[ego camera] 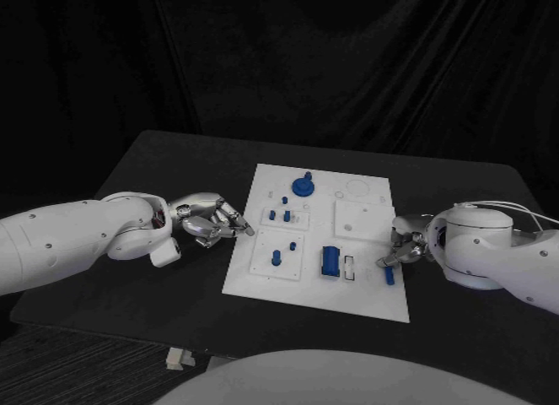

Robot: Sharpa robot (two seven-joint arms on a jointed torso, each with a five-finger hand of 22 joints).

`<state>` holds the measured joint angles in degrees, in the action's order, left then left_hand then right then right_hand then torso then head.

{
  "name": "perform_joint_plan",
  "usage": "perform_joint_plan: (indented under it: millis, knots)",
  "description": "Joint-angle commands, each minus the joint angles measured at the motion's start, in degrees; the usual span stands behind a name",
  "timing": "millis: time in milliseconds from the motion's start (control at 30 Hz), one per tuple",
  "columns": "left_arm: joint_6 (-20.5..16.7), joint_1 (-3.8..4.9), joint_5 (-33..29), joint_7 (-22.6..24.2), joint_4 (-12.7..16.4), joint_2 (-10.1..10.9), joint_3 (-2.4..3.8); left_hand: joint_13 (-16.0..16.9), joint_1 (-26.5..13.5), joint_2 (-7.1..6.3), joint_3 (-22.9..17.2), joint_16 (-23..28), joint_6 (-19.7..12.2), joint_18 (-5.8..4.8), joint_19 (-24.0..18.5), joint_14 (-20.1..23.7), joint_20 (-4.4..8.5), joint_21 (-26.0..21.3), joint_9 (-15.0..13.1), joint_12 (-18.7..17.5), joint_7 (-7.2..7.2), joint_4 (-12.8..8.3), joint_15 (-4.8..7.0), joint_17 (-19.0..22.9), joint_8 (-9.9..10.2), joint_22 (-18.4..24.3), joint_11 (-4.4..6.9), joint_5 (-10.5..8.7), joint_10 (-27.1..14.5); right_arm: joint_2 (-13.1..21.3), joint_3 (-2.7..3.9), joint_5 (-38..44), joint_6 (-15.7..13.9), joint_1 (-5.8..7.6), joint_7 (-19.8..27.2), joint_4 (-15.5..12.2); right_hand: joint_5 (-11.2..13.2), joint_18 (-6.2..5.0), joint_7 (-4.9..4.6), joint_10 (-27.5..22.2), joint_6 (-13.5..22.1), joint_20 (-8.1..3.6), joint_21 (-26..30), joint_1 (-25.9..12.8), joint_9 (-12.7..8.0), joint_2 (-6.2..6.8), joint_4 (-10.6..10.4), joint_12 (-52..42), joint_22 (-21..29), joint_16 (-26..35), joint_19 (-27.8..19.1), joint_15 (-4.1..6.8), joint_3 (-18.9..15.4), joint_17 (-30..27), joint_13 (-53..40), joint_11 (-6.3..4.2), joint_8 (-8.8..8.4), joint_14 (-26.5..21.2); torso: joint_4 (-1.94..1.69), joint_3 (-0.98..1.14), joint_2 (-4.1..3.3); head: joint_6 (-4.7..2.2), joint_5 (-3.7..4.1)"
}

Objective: Assemble the parts on the task board

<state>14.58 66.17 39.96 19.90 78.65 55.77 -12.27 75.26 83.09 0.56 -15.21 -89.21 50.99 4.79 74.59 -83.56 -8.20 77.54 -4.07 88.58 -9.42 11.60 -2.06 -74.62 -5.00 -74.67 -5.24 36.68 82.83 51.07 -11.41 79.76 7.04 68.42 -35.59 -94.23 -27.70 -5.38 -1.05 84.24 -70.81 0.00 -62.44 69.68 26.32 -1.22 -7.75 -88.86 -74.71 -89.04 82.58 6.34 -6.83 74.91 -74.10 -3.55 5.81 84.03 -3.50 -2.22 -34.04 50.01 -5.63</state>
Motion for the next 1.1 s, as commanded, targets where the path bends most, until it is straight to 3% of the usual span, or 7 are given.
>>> perform_joint_plan:
  millis: [33,467,700,1100]
  knots:
    - [0.83,-0.15,-0.35,0.37,0.0,-0.13,0.03,14.74,-0.79,1.03,-2.34,-0.79,0.4,-0.56,0.55,-6.44,-0.27,-0.18,-0.16,1.42,-0.17,-0.58,-0.08,-15.38,-1.09,-7.08,0.16,1.16,7.17,0.03,-0.43,-3.29,-1.77,-0.71,-1.1,0.16,-1.14,-0.09,0.3,5.76,0.36,0.05,1.59,4.11,-0.72,-0.07,2.66,-1.14,-7.79,-0.75,-0.44,0.08,4.69,14.78,-15.9,0.26,-0.82,5.89,0.0,0.0,0.0,-0.01,-0.04]
    - [0.93,-0.28,-0.35,0.31,-0.09,-0.12,0.03,14.74,-0.79,1.03,-2.34,-0.79,0.4,-0.56,0.55,-6.44,-0.27,-0.18,-0.16,1.42,-0.17,-0.58,-0.08,-15.38,-1.09,-7.08,0.16,1.16,7.17,0.5,-0.42,-9.02,-6.53,-0.69,-0.66,-0.27,-4.39,-0.15,0.2,5.76,1.02,0.0,2.62,3.46,0.26,2.0,5.12,-1.14,-7.67,-0.51,-0.38,0.09,9.86,14.45,-15.9,0.27,-0.46,5.81,0.01,-0.01,-0.01,-0.01,-0.2]
    - [0.99,-0.32,-0.35,0.29,-0.24,-0.19,0.03,14.74,-0.79,1.03,-2.34,-0.79,0.4,-0.56,0.55,-6.44,-0.27,-0.18,-0.16,1.42,-0.17,-0.58,-0.08,-15.38,-1.09,-7.08,0.16,1.16,7.17,0.92,-0.41,-12.59,-8.19,-0.44,-0.48,-0.7,-5.12,-0.12,0.16,5.76,1.07,0.04,2.55,2.62,0.47,2.39,5.34,-1.14,-7.74,-0.53,-0.25,0.05,11.05,14.48,-15.9,0.31,-0.35,5.82,0.01,0.0,0.01,-0.01,-0.08]
    - [1.04,-0.35,-0.35,0.22,-0.34,-0.27,0.03,14.74,-0.79,1.03,-2.34,-0.79,0.4,-0.56,0.55,-6.44,-0.27,-0.18,-0.16,1.42,-0.17,-0.58,-0.08,-15.38,-1.09,-7.08,0.16,1.16,7.17,0.69,-0.4,-24.19,-9.64,2.05,-0.3,-1.03,-6.41,-0.15,0.15,5.76,1.07,0.05,2.79,0.96,0.86,2.97,5.64,-1.14,-7.77,-0.54,-0.14,0.05,13.35,14.49,-15.9,0.31,-0.09,5.82,0.01,-0.01,0.01,-0.01,0.19]
